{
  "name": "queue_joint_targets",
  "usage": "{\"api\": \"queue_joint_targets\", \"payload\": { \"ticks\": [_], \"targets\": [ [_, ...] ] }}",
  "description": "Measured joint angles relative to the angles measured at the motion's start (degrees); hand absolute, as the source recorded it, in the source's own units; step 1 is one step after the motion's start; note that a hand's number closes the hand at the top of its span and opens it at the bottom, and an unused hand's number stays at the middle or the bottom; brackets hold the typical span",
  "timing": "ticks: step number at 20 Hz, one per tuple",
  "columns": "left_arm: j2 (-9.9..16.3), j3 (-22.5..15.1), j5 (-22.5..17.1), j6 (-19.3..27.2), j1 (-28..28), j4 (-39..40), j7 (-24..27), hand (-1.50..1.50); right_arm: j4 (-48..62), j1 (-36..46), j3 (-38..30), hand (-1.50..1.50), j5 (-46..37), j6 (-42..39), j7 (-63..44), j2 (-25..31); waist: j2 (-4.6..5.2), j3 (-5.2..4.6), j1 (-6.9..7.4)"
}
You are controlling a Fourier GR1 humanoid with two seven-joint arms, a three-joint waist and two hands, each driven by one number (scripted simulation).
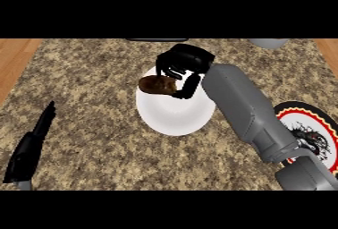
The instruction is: Pick the sweet potato from the plate and place it in the plate
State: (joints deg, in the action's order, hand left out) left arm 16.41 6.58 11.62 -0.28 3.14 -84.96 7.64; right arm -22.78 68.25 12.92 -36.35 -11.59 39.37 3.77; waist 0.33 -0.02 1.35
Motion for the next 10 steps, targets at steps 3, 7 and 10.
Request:
{"api": "queue_joint_targets", "payload": {
  "ticks": [3,7,10],
  "targets": [
    [0.0,0.1,0.0,-0.2,-0.3,0.0,-0.1,0.0,1.9,-1.4,-0.2,-1.5,1.7,-0.7,-2.5,-1.9,0.08,0.0,0.36],
    [-0.5,-0.2,0.6,0.0,-1.3,0.8,0.1,0.0,3.6,-1.8,0.4,-1.5,4.7,0.2,-8.2,-3.1,0.16,0.0,0.98],
    [-0.7,-0.4,0.8,-0.3,-0.8,0.3,0.4,0.0,4.6,-2.5,1.1,-1.5,6.2,1.3,-8.3,-3.4,0.22,0.01,1.2]
  ]
}}
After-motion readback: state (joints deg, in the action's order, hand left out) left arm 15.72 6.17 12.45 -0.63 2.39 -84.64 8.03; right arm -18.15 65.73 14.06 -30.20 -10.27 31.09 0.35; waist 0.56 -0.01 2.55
